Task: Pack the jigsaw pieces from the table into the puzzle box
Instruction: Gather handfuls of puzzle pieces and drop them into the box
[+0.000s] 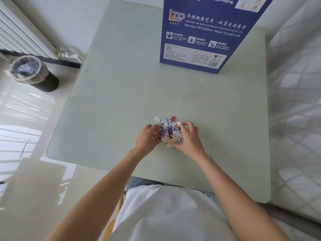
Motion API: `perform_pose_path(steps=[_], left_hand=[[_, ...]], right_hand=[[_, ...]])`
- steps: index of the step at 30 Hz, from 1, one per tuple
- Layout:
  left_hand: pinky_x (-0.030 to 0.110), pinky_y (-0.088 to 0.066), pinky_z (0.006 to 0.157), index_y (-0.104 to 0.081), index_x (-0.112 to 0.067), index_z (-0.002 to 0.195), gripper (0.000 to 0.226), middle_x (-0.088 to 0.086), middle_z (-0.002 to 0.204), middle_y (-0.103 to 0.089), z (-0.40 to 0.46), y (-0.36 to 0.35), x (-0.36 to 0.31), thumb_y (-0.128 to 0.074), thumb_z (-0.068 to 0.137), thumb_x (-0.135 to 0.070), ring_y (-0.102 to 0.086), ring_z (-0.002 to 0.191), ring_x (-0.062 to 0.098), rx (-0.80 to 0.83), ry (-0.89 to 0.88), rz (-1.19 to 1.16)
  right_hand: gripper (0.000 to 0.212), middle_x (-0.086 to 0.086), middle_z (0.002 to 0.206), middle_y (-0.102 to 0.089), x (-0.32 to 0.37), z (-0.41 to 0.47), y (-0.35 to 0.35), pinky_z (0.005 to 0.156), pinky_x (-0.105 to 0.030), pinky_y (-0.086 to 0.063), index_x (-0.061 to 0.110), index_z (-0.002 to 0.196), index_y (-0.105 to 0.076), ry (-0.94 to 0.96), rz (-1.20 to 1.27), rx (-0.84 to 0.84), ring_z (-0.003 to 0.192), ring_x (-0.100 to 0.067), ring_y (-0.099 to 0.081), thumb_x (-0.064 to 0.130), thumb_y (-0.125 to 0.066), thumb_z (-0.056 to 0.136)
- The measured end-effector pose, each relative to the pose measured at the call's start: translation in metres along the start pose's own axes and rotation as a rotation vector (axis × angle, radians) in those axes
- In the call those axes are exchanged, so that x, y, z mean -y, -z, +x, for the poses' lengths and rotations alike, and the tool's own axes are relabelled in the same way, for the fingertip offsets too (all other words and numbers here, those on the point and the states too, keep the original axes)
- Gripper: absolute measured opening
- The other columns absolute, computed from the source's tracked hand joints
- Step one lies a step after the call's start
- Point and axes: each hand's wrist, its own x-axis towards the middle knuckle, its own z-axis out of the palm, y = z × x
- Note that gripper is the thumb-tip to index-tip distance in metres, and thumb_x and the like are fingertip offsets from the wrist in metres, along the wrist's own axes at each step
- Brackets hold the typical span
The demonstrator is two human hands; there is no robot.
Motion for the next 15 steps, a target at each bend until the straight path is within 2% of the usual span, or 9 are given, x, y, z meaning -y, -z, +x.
perform_pose_path(steps=[3,6,8,12,15], left_hand=[[0.03,-0.046,0.089,-0.042,-0.018,0.136,0.068,0.008,0.122,-0.047,-0.001,0.002,0.0,-0.072,0.075,-0.018,-0.053,0.108,0.024,-0.005,-0.026,0.089],[0.033,-0.043,0.093,-0.015,-0.015,0.147,0.107,0.01,0.136,-0.026,0.003,0.006,-0.002,-0.079,0.066,-0.043,-0.032,0.12,0.025,0.031,0.02,0.224],[0.032,-0.038,0.099,-0.011,-0.013,0.147,0.118,0.01,0.139,-0.021,0.008,0.009,-0.005,-0.081,0.06,-0.049,-0.027,0.123,0.026,0.091,0.03,0.249],[0.029,-0.034,0.102,-0.016,-0.013,0.146,0.108,0.009,0.14,-0.023,0.016,0.01,-0.01,-0.082,0.064,-0.041,-0.027,0.125,0.026,0.17,-0.021,0.282],[0.028,-0.032,0.103,-0.021,-0.015,0.145,0.098,0.01,0.139,-0.027,0.02,0.008,-0.013,-0.079,0.069,-0.036,-0.032,0.124,0.026,0.175,-0.036,0.261]], right_hand=[[0.101,-0.011,0.13,-0.03,0.001,-0.01,0.004,0.089,-0.036,-0.041,0.015,0.143,-0.023,-0.174,-0.068,0.036,0.117,-0.03,-0.032,0.046,-0.079,0.065],[0.089,-0.011,0.124,-0.035,0.016,-0.011,-0.006,0.091,-0.032,-0.038,0.011,0.138,-0.03,-0.196,0.006,0.014,0.113,-0.029,-0.038,0.038,-0.079,0.068],[0.081,-0.011,0.121,-0.038,0.026,-0.005,-0.011,0.092,-0.029,-0.036,0.01,0.135,-0.035,-0.168,0.066,-0.02,0.11,-0.03,-0.042,0.03,-0.079,0.07],[0.081,-0.01,0.122,-0.039,0.033,0.012,-0.01,0.09,-0.028,-0.038,0.01,0.139,-0.03,-0.136,0.092,-0.002,0.11,-0.027,-0.046,0.021,-0.076,0.074],[0.093,-0.011,0.127,-0.038,0.029,0.023,-0.004,0.09,-0.031,-0.039,0.01,0.142,-0.024,-0.079,-0.076,0.054,0.113,-0.027,-0.042,0.037,-0.078,0.07]])
